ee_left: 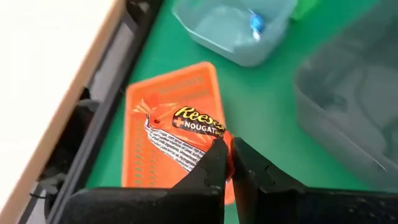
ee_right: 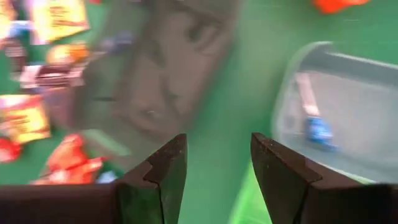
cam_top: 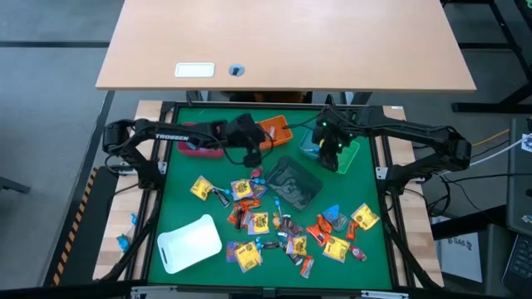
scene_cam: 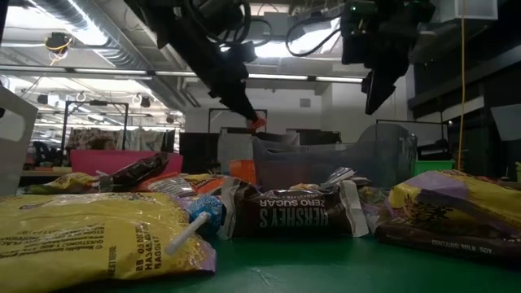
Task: Sort candy
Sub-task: Put the orange chocolate into the orange bin, then put the blue gummy pack into the red bin
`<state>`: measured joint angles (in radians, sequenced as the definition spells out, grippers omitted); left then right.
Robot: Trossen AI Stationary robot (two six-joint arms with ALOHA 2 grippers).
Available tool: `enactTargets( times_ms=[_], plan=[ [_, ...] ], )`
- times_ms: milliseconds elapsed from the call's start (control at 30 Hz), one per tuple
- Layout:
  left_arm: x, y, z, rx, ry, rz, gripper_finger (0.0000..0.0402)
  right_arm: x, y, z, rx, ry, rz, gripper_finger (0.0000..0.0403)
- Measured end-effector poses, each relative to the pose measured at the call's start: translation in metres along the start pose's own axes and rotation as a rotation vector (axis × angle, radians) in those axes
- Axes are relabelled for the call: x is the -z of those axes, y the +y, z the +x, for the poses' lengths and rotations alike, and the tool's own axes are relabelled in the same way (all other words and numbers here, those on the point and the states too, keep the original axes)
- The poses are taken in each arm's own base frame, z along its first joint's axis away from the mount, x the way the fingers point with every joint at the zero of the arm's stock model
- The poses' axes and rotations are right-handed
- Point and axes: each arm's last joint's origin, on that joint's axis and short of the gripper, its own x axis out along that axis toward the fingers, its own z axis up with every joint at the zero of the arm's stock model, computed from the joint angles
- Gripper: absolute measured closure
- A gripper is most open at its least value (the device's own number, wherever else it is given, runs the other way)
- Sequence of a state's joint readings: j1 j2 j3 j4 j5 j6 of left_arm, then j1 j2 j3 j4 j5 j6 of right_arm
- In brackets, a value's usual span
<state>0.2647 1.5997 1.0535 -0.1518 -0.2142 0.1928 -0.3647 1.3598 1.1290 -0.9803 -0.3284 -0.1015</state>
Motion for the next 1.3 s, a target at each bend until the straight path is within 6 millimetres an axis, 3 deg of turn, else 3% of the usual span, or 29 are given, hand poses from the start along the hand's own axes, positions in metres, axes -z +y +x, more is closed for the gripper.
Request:
enactTargets(
  times_ms=[200, 433, 633, 1067, 1300],
  plan=[
    [0.004, 0.008, 0.005, -0.031, -0.051, -0.043, 0.0397, 0.002, 0.02, 0.006, -0.061, 0.042, -0.029, 0.0226],
    [0.002, 0.01, 0.006, -0.051, -0.118, -0.038, 0.0345, 0.005, 0.051, 0.014, -0.097, 0.09, -0.07, 0.0226],
    [0.002, 0.01, 0.006, -0.053, -0.124, -0.022, 0.0313, 0.012, 0.075, 0.02, -0.015, 0.137, -0.057, 0.0226],
    [0.002, 0.01, 0.006, -0.052, -0.12, -0.021, 0.031, 0.035, 0.135, 0.029, 0.045, 0.177, -0.032, 0.0226],
    [0.002, 0.01, 0.006, -0.052, -0.12, -0.022, 0.031, 0.048, 0.157, 0.031, 0.135, 0.135, 0.01, 0.0226]
  ],
)
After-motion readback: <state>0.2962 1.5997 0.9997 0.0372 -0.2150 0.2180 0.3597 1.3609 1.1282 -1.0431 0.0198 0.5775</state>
